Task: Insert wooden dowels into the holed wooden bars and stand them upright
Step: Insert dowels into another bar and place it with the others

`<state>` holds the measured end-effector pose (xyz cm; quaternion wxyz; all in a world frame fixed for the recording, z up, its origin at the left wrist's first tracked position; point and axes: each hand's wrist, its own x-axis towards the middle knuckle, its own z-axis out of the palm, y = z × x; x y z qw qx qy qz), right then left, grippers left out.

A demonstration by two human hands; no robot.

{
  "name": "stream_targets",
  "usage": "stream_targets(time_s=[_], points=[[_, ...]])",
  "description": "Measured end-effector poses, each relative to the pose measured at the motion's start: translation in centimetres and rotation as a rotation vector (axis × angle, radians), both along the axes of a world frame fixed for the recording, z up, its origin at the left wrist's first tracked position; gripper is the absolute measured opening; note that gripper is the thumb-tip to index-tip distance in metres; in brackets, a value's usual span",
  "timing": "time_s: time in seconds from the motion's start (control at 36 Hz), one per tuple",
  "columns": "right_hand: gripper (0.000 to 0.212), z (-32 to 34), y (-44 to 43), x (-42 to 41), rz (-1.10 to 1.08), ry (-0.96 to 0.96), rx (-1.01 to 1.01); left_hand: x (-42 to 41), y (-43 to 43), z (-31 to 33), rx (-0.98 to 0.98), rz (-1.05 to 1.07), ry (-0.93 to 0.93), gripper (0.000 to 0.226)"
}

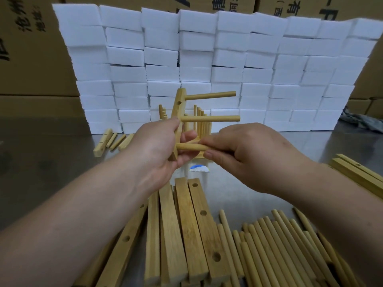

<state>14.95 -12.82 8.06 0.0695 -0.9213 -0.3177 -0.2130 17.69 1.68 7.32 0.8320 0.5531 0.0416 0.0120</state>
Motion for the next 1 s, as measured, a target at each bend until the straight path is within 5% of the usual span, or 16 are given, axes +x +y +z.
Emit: stream_targets(time_s=[0.42, 0.58, 0.81, 1.0], points=[[0.031, -1.3, -0.1, 0.4, 0.001, -0.011, 0.109, -0.4, -0.3, -0.4, 0.089, -0.013, -0.108, 0.020], [0.021, -2.2, 0.4, 0.3, 0.091, 0.220, 0.460, -0.5, -0.4, -0.6, 0.152, 0.008, -0.174, 0.021], [0.040, -1.9, 0.6, 0.0, 0.165, 0.614, 0.841, -0.5, -0.5, -0.4, 0.178, -0.015, -0.256, 0.022], [0.024, -1.7, 0.6, 0.4, 0.032, 0.587, 0.850, -0.4, -0.3, -0.5, 0.119, -0.079, -0.184, 0.020]])
